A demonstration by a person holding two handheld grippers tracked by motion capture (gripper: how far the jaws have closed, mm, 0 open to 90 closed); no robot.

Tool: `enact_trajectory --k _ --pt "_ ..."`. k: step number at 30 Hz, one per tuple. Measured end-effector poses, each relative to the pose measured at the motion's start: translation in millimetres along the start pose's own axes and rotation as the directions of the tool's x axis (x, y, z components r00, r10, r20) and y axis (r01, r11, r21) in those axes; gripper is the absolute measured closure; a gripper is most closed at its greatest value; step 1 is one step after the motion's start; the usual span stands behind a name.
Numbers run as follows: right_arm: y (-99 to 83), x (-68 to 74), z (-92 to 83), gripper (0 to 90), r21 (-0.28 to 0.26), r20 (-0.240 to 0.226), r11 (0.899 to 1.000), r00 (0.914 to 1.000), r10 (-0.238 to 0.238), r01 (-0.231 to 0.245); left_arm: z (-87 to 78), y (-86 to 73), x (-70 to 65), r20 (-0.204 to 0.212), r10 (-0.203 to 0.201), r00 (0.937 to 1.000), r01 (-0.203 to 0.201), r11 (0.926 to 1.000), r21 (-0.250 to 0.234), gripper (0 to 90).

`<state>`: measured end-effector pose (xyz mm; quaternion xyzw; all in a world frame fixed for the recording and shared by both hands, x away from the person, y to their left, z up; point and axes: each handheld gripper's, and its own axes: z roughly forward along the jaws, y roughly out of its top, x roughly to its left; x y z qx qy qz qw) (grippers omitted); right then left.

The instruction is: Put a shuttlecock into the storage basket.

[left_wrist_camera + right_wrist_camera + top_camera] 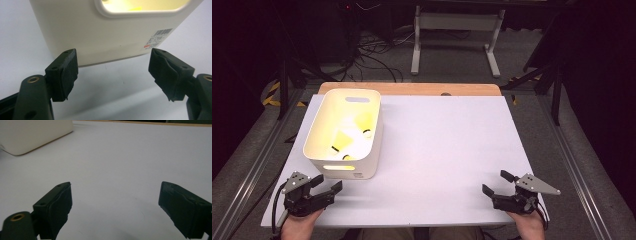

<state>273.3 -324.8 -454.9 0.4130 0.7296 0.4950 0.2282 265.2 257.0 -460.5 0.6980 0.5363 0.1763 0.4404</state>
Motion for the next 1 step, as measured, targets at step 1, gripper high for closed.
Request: enact_trajectory --k 1 --pt "0.0 -0.2 0.1 12.5 0.000 -0.001 1.000 1.0000 -0.001 0.001 -0.1 0.1 0.3 -0.002 0.003 1.0000 -0.003 1.0000 -0.001 24.8"
